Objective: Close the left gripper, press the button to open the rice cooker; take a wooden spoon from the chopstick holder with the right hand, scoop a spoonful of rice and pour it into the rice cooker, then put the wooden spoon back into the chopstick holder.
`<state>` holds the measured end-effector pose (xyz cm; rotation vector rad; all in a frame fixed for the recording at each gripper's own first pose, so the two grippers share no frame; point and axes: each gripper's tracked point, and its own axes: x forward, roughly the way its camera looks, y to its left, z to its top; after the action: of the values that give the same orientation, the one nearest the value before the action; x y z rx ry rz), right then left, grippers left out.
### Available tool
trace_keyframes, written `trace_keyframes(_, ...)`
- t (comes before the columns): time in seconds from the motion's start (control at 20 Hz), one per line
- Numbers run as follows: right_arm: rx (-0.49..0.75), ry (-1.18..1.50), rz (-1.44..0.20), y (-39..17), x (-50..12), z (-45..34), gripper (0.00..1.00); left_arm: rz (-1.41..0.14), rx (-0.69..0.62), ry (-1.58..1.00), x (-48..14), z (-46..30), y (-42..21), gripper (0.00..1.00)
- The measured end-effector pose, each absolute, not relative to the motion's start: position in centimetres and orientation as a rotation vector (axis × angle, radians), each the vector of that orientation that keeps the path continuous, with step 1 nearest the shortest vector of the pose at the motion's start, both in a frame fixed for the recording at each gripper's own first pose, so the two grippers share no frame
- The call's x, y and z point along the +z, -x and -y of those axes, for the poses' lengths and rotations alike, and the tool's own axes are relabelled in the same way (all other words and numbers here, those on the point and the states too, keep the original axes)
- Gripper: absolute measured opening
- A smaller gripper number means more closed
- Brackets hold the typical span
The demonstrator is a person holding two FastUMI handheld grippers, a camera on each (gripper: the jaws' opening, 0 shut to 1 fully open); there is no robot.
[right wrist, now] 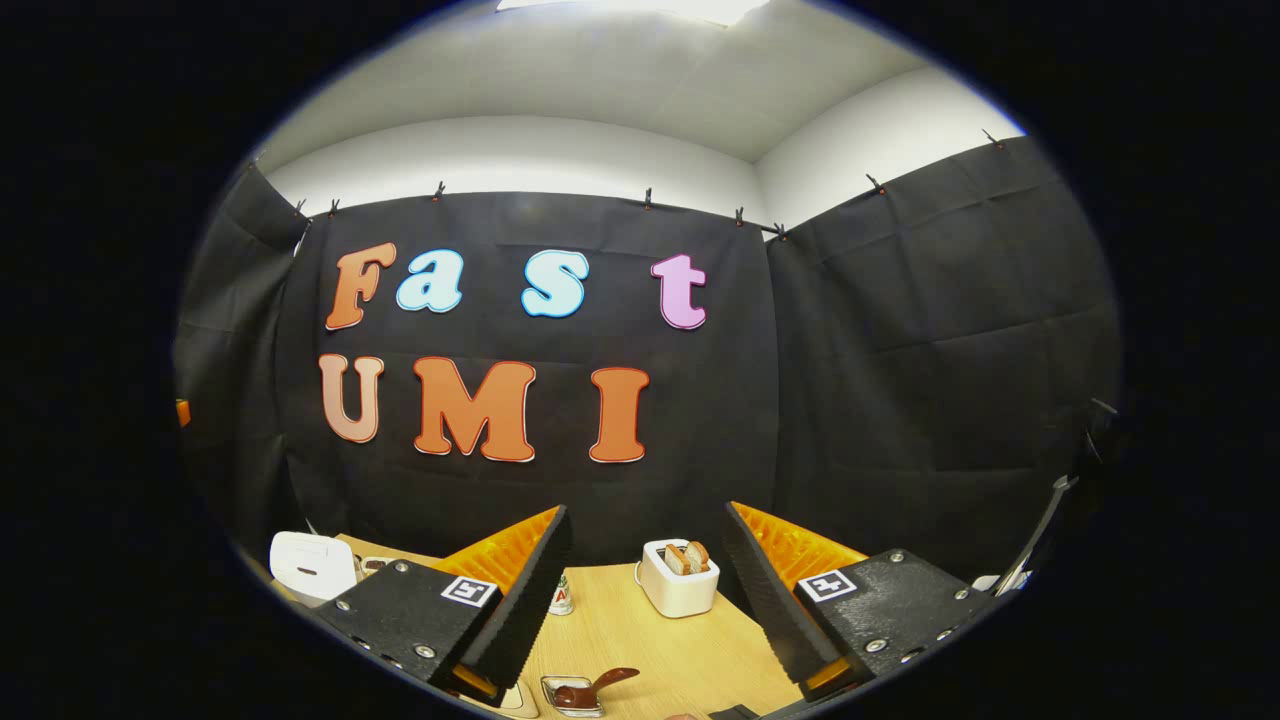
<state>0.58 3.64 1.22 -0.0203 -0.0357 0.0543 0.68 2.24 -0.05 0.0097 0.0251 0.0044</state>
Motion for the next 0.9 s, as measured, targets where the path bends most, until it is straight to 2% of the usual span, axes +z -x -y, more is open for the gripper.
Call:
trace_keyframes(0.25,0.052,0.034,0.026,-0.9,0.8,-3.9,0.94,-0.091,-0.09,0.06,-2.1,-0.4,-1.9,0.05)
trace_keyframes(0.4,0.042,0.056,0.02,-1.0,0.7,-3.7,0.94,-0.121,-0.099,0.057,-3.8,-0.1,-3.7,0.05)
trace_keyframes(0.9,0.0,0.091,-0.009,-1.2,0.0,-2.6,0.94,-0.306,-0.177,0.075,-13.3,2.8,-9.9,0.05)
